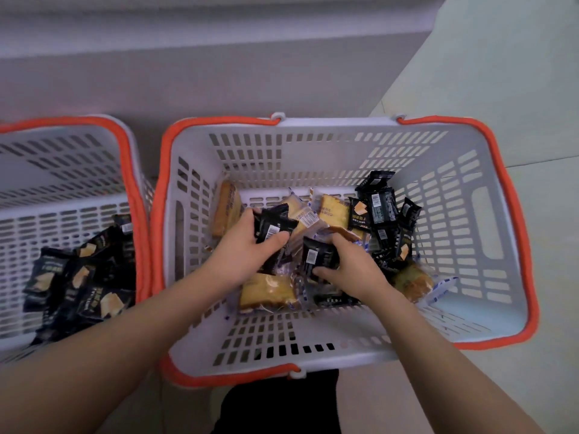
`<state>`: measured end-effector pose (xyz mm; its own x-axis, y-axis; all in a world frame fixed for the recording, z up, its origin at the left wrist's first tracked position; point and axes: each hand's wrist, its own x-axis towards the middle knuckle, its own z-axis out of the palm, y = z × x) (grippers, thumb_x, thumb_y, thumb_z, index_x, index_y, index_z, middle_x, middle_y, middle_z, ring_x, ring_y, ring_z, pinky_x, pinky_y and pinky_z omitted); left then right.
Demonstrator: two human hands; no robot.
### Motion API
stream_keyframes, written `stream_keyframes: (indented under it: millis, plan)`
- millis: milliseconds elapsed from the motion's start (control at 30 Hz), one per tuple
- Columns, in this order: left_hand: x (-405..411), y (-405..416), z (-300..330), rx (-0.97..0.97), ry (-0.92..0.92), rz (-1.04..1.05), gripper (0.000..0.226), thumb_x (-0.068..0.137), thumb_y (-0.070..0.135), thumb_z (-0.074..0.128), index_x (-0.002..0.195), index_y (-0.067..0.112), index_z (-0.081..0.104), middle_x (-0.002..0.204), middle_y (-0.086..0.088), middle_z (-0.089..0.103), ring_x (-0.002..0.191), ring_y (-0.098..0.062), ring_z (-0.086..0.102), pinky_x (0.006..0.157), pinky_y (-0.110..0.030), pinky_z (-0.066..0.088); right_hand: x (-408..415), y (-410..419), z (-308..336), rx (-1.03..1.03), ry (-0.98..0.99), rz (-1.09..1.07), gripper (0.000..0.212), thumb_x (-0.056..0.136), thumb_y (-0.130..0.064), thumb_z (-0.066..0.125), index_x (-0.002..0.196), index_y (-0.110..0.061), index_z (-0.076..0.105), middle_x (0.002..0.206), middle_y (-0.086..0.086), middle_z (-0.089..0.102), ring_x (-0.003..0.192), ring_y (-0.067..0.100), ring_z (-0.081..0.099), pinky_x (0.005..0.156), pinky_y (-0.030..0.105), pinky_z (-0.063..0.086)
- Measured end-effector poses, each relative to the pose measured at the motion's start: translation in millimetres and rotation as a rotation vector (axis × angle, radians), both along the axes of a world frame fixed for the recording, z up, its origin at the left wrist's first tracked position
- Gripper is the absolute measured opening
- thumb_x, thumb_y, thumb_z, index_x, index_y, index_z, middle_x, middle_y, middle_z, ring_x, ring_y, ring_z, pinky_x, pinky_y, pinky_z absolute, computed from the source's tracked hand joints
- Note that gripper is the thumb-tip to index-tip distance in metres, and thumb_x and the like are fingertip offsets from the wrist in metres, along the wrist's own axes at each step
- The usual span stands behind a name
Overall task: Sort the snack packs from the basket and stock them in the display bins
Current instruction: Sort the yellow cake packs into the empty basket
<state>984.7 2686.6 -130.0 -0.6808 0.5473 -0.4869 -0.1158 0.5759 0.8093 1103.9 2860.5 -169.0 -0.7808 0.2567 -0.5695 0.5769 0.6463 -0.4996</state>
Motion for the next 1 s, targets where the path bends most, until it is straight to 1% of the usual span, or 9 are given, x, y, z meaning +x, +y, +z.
stream_keyframes:
  millis: [100,167,300,467,633,733,833,933,1000]
  plan:
    - [-9,-21,31,0.088,0.041,0.069,0.025,0.086,0.038,0.058,0.105,0.038,0.042,0.095,0.029,0.052,0.081,0.018,0.05,0.064,-0.006,0.038,-13,-21,53,-0.163,0.207,-0.279,0.039,0.079,-0.03,0.072,0.109,-0.023,0.049,0.095,-0.016,0.061,0.084,-0.002,0.06,0.064,0.01,0.046]
    - [-16,-42,51,0.153,0.08,0.125,0.031,0.088,0.038,0.056,0.114,0.036,0.04,0.101,0.03,0.051,0.086,0.022,0.05,0.069,-0.003,0.04,-32,-38,90,-0.21,0.279,-0.279,0.034,0.08,-0.031,0.07,0.106,-0.024,0.049,0.093,-0.017,0.06,0.084,0.0,0.06,0.065,0.014,0.048]
    - [-29,-93,77,0.239,0.057,0.288,0.024,0.088,0.038,0.056,0.109,0.035,0.047,0.107,0.014,0.058,0.103,-0.008,0.058,0.087,-0.032,0.048,-86,-80,149,-0.092,0.323,-0.025,0.036,0.082,-0.034,0.067,0.108,-0.014,0.05,0.096,-0.005,0.059,0.083,0.012,0.057,0.067,0.03,0.046]
    - [-46,-177,74,0.138,0.075,0.458,0.03,0.089,0.04,0.056,0.115,0.031,0.046,0.111,0.014,0.059,0.102,-0.009,0.057,0.073,-0.021,0.041,-139,-165,167,0.01,0.337,0.277,0.029,0.083,-0.032,0.065,0.1,-0.014,0.05,0.095,0.002,0.059,0.091,0.022,0.057,0.059,0.029,0.034]
    - [-42,-252,49,-0.021,-0.104,0.513,0.046,0.089,0.034,0.056,0.129,0.016,0.041,0.126,-0.008,0.056,0.112,-0.028,0.055,0.096,-0.047,0.044,-146,-236,132,0.059,0.21,0.326,0.038,0.086,-0.027,0.062,0.115,-0.005,0.052,0.111,0.015,0.061,0.101,0.031,0.057,0.067,0.029,0.038]
    - [-35,-270,34,-0.075,-0.08,0.504,0.036,0.088,0.033,0.057,0.116,0.015,0.042,0.109,0.0,0.059,0.088,-0.014,0.058,0.073,-0.029,0.054,-135,-258,111,0.075,0.136,0.268,0.04,0.088,-0.026,0.06,0.12,-0.004,0.051,0.119,0.016,0.059,0.108,0.031,0.055,0.073,0.029,0.038]
    - [-28,-279,22,-0.182,-0.02,0.379,0.034,0.089,0.03,0.057,0.115,0.015,0.041,0.089,0.011,0.054,0.072,-0.001,0.051,0.047,-0.009,0.042,-123,-263,105,0.094,0.092,0.202,0.045,0.091,-0.026,0.057,0.128,-0.003,0.047,0.127,0.017,0.056,0.114,0.031,0.052,0.084,0.029,0.04]
    - [-23,-283,11,-0.29,-0.053,0.224,0.047,0.089,0.027,0.058,0.128,0.004,0.043,0.113,-0.01,0.062,0.101,-0.025,0.06,0.085,-0.03,0.049,-113,-258,113,0.113,0.11,0.258,0.043,0.092,-0.025,0.053,0.129,-0.005,0.047,0.129,0.014,0.054,0.115,0.028,0.051,0.086,0.027,0.038]
    - [-21,-277,13,-0.363,-0.034,0.114,0.053,0.09,0.026,0.055,0.137,0.006,0.038,0.127,-0.013,0.057,0.114,-0.027,0.055,0.091,-0.029,0.044,-108,-250,126,0.128,0.162,0.306,0.042,0.093,-0.024,0.052,0.132,-0.008,0.046,0.133,0.009,0.052,0.121,0.024,0.049,0.093,0.026,0.035]
